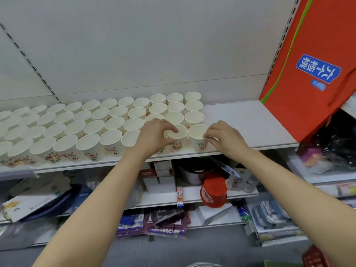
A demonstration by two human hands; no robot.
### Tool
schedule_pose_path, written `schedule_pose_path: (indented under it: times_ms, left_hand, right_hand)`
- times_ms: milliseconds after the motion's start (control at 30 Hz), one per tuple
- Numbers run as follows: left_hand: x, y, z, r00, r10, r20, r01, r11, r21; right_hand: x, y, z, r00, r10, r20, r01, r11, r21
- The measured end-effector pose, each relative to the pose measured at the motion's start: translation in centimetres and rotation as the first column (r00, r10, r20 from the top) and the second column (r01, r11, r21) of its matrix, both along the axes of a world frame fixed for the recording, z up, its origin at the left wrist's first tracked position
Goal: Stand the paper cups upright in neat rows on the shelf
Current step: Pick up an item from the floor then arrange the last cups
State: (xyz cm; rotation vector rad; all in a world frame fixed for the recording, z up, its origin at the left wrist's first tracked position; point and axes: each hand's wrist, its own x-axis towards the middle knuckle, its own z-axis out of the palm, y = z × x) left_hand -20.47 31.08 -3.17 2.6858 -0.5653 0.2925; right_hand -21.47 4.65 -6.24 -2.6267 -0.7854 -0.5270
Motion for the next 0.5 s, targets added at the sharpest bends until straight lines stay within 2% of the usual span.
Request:
schedule_pose_path:
  times_ms: [500]
  left_hand:
    - [-0.7, -1.3, -1.5, 1.0, 0.025, 0.002, -0.025, 1.0, -0.001]
  right_hand:
    - [-0.6, 1.4, -0.2, 0.979, -0.194, -0.064, 0.199, 0.977, 0.076]
